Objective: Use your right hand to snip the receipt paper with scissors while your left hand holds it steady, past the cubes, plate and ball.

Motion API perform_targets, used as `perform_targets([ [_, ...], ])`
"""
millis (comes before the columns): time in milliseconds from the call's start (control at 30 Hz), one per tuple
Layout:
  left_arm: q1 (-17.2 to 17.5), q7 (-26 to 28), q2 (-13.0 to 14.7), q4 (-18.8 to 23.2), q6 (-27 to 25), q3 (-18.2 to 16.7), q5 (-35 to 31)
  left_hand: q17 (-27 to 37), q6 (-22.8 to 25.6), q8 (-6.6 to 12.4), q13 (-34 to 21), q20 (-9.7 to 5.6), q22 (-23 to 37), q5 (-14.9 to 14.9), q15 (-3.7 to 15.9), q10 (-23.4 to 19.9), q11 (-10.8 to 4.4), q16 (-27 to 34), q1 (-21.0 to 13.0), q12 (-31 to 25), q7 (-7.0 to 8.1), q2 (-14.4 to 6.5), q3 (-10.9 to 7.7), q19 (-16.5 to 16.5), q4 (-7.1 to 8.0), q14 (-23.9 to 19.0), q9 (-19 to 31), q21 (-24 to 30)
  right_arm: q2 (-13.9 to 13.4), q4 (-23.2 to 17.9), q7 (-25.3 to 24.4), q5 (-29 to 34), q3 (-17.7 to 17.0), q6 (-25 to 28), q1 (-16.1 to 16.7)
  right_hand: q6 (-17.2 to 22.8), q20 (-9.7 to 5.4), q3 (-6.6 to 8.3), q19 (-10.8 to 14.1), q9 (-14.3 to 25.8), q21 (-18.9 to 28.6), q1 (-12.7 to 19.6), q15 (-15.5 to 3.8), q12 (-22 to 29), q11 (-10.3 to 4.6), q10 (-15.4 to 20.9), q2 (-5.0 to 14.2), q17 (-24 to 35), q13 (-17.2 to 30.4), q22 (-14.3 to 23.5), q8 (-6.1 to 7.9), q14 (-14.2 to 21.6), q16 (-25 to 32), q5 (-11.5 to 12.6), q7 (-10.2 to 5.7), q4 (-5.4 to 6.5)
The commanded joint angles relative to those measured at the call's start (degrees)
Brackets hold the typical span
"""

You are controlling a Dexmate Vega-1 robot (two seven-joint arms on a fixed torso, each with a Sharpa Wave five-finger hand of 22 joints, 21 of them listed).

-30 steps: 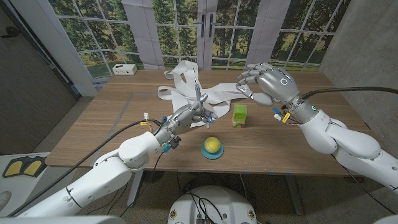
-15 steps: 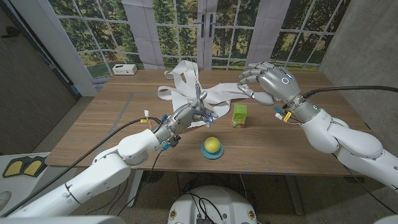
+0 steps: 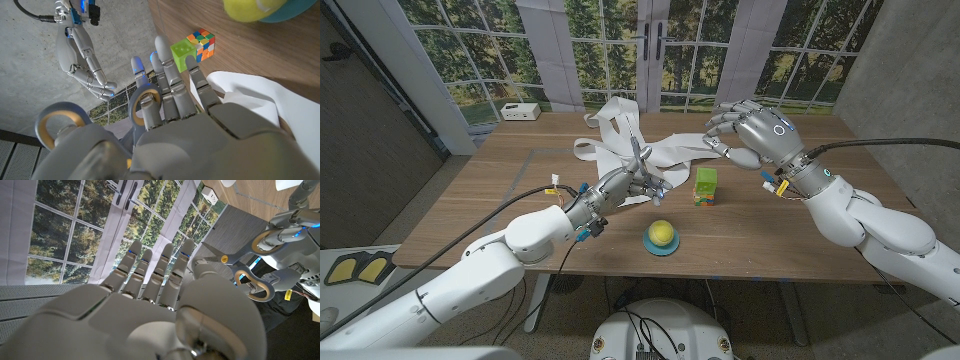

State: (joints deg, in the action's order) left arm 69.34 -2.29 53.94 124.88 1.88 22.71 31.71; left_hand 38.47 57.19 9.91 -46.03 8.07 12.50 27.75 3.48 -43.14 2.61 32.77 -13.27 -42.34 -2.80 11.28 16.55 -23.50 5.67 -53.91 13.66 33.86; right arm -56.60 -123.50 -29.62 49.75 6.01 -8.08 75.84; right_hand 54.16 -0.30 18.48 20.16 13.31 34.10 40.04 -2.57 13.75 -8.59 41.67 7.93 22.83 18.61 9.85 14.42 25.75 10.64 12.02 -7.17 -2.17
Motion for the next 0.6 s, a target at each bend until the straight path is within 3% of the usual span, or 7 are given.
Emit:
perform_targets([
  [33, 0.7, -0.7, 1.3, 0.2, 0.0, -0.6, 0.3, 0.3, -10.4, 0.18, -0.2, 0.26, 0.0, 0.6, 0.11, 0.2, 0.07, -0.1, 0.9, 0.1, -9.39, -0.1, 4.35, 0.4, 0.63, 0.2, -0.3, -0.5, 0.1, -0.4, 0.5, 0.1, -0.2, 0.2, 0.2, 0.6, 0.18, 0.39, -0.2, -0.1, -0.2, -0.5, -9.55, 0.0, -0.06, 0.6, -0.09, 0.0, -0.1, 0.0, 0.3, -0.1, 0.3, -0.1, 0.09, 0.1],
  [367, 1.1, -0.4, 1.2, 0.4, 0.0, -0.9, 0.8, 0.8, -7.2, 1.99, -1.0, -0.04, -0.1, 1.6, 0.56, -1.7, -0.4, 1.3, 1.7, -1.0, -9.2, -0.2, 4.26, -0.9, 0.12, -2.0, -1.0, -0.5, 0.2, -0.4, 0.5, 0.3, -0.2, 0.0, 0.1, 0.7, 0.24, 0.44, -0.2, -0.1, -0.4, -0.6, -9.53, 0.0, 0.07, 0.9, -0.04, -0.2, -0.2, 0.0, 0.3, -0.2, 0.4, -0.1, -0.01, -0.03],
  [600, 0.5, -1.3, 1.5, 0.3, -0.4, -0.8, 1.1, 0.7, -6.4, 2.25, -0.8, -0.2, -0.1, 2.0, 0.4, -2.2, -0.32, 1.4, 1.9, -1.0, -9.3, -0.2, 4.23, -1.2, -0.14, -2.2, -1.3, -0.5, 0.4, -0.3, 0.6, 0.3, -0.2, 0.3, 0.0, 0.7, 0.28, 0.44, -0.2, -0.1, -0.5, -0.7, -9.49, -0.1, 0.01, 1.0, -0.05, -0.3, -0.3, 0.0, 0.26, -0.2, 0.5, -0.2, 0.05, -0.11],
])
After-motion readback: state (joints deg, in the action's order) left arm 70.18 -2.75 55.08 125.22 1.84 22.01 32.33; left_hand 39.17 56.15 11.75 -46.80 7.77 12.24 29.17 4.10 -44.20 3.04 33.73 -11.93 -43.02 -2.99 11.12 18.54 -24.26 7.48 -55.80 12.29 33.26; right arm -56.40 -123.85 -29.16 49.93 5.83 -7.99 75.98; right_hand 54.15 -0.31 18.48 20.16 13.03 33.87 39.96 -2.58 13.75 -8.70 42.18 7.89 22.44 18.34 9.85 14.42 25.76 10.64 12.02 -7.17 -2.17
